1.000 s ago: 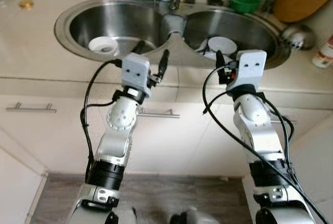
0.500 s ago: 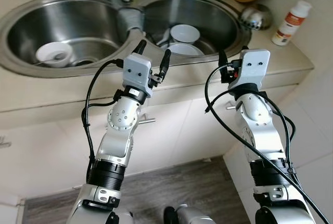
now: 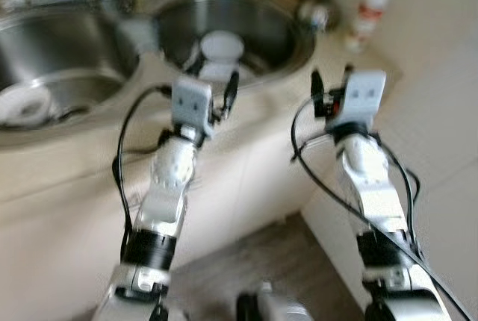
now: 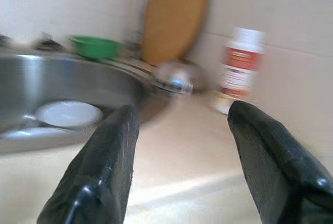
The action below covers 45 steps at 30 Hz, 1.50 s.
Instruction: Kitchen organization
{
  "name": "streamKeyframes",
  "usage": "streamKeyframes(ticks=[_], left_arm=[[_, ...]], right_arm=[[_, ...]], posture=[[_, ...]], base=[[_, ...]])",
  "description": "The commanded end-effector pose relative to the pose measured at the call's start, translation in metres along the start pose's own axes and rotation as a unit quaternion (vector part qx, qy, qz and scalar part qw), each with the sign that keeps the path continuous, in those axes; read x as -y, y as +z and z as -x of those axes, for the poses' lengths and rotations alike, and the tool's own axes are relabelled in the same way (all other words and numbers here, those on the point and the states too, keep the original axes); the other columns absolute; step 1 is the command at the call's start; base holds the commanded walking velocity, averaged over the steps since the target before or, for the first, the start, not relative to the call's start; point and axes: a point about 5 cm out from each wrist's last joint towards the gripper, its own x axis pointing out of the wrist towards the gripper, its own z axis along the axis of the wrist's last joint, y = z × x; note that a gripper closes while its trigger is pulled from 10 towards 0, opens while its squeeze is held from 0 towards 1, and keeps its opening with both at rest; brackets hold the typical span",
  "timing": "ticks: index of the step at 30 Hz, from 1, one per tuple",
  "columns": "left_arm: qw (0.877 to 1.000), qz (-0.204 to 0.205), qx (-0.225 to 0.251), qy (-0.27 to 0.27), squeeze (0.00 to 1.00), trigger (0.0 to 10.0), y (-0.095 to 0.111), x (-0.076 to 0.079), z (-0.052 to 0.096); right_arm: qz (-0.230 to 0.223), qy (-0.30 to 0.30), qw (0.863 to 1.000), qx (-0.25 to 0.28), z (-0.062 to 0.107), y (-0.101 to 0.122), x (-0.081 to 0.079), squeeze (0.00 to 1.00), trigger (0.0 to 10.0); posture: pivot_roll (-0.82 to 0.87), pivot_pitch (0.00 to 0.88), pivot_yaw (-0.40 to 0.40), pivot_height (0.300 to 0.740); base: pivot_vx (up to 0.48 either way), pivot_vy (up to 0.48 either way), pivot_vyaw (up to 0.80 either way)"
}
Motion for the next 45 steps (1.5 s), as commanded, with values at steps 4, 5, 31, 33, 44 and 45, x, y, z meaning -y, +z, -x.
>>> streamKeyframes(ticks=[4, 5, 31, 33, 44, 45], left_arm=[[1.000, -0.003, 0.014, -0.007, 0.00, 10.0, 0.005, 0.000, -0.002], [1.000, -0.002, 0.014, -0.007, 0.00, 10.0, 0.005, 0.000, -0.002], [1.000, -0.013, 0.003, -0.023, 0.00, 10.0, 0.002, 0.000, -0.002], [1.000, -0.011, 0.007, -0.022, 0.00, 10.0, 0.003, 0.000, -0.002], [1.000, -0.012, 0.003, -0.024, 0.00, 10.0, 0.002, 0.000, -0.002], [1.000, -0.012, 0.003, -0.024, 0.00, 10.0, 0.002, 0.000, -0.002]], right_arm=[[0.003, 0.000, 1.000, 0.014, 0.000, 0.005, -0.002, 0.00, 10.0], [0.003, 0.001, 1.000, 0.014, 0.001, 0.005, -0.002, 0.00, 10.0], [0.028, -0.065, 0.997, -0.012, 0.011, -0.006, 0.016, 0.00, 10.0], [0.026, -0.072, 0.997, -0.015, 0.011, -0.008, 0.017, 0.00, 10.0], [0.027, -0.091, 0.995, -0.020, 0.009, -0.010, 0.021, 0.00, 10.0], [0.028, -0.092, 0.995, -0.021, 0.009, -0.010, 0.022, 0.00, 10.0]], posture=[[0.02, 0.000, -0.095, 0.740], [0.02, 0.000, -0.095, 0.740], [0.01, 0.000, -0.071, 0.740], [0.01, 0.000, -0.071, 0.740], [0.01, 0.000, -0.068, 0.740], [0.01, 0.000, -0.068, 0.740]], base=[[0.000, 0.000, -0.80], [0.000, 0.000, -0.80], [0.000, -0.142, -0.80], [0.000, -0.480, -0.80], [0.000, -0.131, -0.80], [0.000, 0.000, -0.80]])
